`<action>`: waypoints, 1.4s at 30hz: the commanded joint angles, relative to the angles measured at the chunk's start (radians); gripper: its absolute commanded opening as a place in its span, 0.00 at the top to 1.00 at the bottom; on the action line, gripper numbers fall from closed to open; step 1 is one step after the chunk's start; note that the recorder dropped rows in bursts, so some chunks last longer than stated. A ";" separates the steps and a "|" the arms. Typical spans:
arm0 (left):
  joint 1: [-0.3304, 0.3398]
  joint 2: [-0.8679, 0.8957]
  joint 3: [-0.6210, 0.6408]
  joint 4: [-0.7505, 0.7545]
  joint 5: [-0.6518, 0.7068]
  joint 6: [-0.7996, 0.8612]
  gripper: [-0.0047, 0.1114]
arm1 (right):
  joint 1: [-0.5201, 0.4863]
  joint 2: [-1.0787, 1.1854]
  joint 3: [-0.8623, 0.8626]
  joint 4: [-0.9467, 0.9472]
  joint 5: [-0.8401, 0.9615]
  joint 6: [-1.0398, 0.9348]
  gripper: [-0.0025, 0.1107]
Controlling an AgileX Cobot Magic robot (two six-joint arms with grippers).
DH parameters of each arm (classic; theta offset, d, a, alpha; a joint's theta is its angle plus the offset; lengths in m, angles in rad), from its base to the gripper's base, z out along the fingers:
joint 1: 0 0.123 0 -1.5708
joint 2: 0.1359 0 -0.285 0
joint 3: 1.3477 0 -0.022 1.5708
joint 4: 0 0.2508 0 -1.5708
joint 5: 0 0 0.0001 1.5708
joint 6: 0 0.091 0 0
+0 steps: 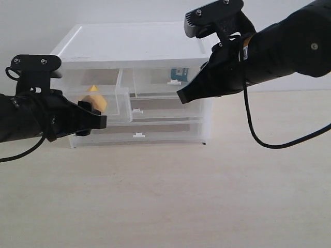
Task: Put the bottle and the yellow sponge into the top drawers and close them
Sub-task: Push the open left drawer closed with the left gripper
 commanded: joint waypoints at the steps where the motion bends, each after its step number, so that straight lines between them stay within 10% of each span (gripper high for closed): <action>1: -0.003 0.002 -0.024 -0.007 -0.031 -0.008 0.47 | -0.007 -0.008 0.004 0.014 -0.005 0.000 0.98; 42: -0.003 0.191 -0.272 0.001 -0.096 0.061 0.47 | -0.007 0.082 0.004 0.048 -0.086 -0.015 0.98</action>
